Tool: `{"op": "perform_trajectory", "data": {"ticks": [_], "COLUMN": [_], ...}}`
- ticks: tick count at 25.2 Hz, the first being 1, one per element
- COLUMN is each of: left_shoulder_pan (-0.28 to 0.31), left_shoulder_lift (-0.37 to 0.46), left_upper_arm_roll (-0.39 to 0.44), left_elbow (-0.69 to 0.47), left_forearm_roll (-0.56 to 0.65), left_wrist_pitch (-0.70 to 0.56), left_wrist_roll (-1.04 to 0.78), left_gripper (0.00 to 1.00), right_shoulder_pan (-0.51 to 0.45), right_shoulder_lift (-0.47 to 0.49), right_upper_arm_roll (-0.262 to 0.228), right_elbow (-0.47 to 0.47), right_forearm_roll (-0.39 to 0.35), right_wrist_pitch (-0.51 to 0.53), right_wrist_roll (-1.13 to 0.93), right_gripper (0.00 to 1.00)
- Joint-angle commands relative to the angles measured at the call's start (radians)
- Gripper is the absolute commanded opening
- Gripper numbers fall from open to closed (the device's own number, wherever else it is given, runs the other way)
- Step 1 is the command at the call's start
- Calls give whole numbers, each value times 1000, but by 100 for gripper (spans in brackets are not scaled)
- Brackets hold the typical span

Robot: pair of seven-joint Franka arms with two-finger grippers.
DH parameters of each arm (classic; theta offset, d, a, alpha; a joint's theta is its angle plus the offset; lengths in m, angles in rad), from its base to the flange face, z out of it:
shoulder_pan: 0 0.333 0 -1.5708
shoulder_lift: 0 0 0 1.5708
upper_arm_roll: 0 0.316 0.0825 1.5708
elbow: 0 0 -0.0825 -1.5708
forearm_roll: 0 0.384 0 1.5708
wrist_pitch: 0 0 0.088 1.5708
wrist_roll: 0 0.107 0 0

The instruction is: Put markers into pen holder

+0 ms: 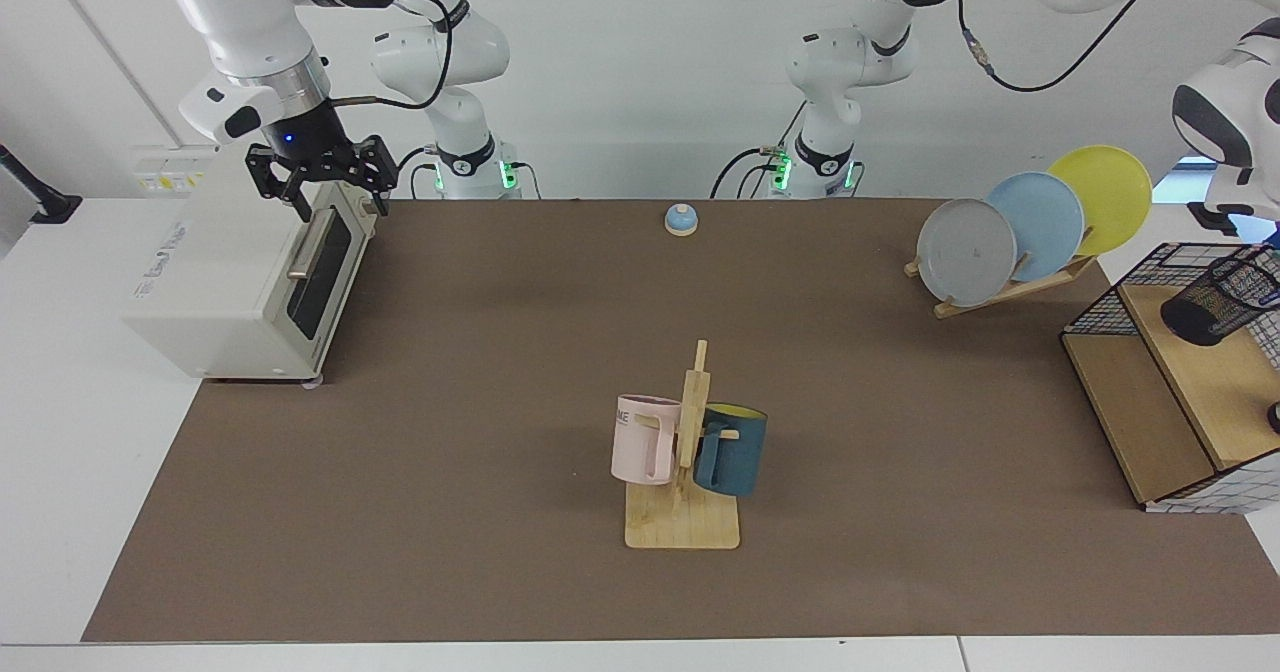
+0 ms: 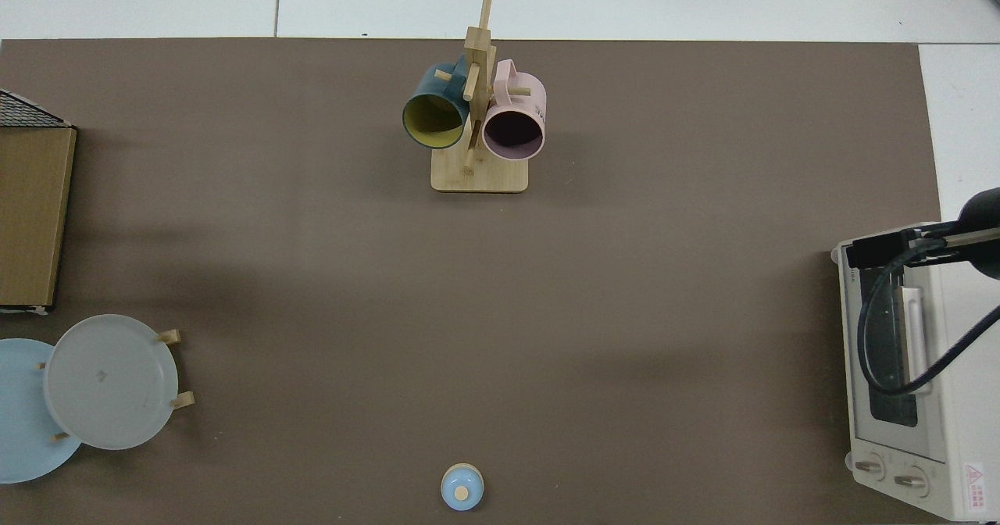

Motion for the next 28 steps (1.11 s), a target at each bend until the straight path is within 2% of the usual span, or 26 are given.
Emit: {"op": "perform_trajectory", "data": {"ticks": [1, 4, 10, 15, 21, 28], "left_shoulder_pan": [-65, -106, -108, -109, -111, -115], "left_shoulder_lift": [-23, -42, -74, -92, -97, -96], "left_upper_arm_roll": [4, -13, -62, -135, -138, -158], "left_elbow": [-28, -59, -123, -177, -180, -170], "left_forearm_roll": [-84, -100, -288, -334, -564, -583], "left_wrist_pitch": [-87, -107, -145, -142, -174, -191], "left_wrist_roll": [-123, -217, -482, -714, -988, -1336], "left_gripper": [100, 100, 100, 100, 100, 100], "right_shoulder_pan": [-11, -11, 1, 0, -4, -4], "right_shoulder_lift": [13, 13, 12, 12, 12, 12], "right_upper_arm_roll": [5, 5, 5, 5, 5, 5], "right_elbow": [14, 14, 14, 14, 14, 14], "right_forearm_roll": [26, 26, 25, 25, 25, 25], "right_wrist_pitch": [14, 14, 13, 11, 13, 13], "right_wrist_roll": [13, 12, 12, 12, 12, 12], "right_gripper": [100, 100, 100, 100, 100, 100]}}
